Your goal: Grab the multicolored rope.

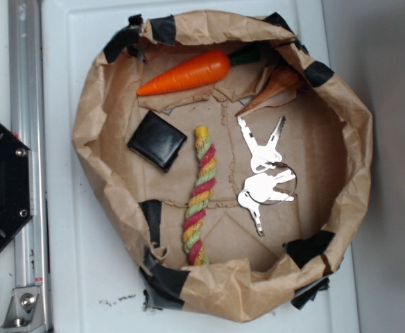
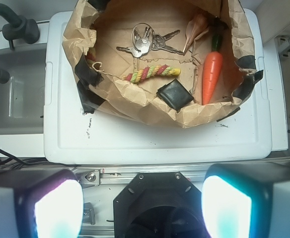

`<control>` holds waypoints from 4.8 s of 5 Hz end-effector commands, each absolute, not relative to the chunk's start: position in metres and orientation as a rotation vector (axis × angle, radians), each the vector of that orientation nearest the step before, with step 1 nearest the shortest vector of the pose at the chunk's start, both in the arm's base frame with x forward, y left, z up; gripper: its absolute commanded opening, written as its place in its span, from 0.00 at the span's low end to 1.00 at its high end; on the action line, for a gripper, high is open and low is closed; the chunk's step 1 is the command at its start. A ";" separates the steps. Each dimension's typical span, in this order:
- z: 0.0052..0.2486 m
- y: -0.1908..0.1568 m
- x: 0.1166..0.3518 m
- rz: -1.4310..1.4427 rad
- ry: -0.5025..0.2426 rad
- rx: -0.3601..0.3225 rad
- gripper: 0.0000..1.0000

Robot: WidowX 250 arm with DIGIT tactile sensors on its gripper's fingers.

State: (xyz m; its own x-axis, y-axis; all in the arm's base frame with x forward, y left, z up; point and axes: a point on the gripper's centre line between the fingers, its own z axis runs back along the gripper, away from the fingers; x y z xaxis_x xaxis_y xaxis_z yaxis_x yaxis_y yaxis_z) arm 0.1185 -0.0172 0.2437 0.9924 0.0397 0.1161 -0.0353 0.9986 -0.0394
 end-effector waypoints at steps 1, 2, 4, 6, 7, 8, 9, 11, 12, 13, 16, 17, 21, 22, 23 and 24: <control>0.244 -0.017 0.118 0.038 -0.117 -0.037 1.00; 0.208 -0.018 0.169 0.206 -0.083 -0.090 1.00; 0.143 0.001 0.225 0.709 -0.019 -0.028 1.00; 0.050 -0.004 0.202 1.005 -0.019 -0.034 1.00; 0.038 0.000 0.223 0.954 -0.103 -0.175 1.00; 0.035 -0.012 0.238 0.930 -0.122 -0.211 1.00; 0.038 -0.033 0.238 0.898 -0.092 -0.228 1.00; -0.003 -0.066 0.242 0.809 0.022 -0.120 1.00; -0.009 -0.067 0.234 0.823 0.050 -0.109 0.00; 0.005 -0.054 0.237 0.789 0.020 -0.106 0.00; 0.097 0.026 0.287 0.226 -0.303 -0.172 0.00; 0.108 0.021 0.288 0.172 -0.227 -0.155 0.00; 0.034 -0.044 0.240 0.755 0.011 -0.113 1.00; 0.019 -0.044 0.237 0.792 0.045 -0.101 0.13; 0.007 -0.049 0.236 0.806 0.070 -0.078 0.00; 0.011 -0.053 0.238 0.784 0.073 -0.075 0.00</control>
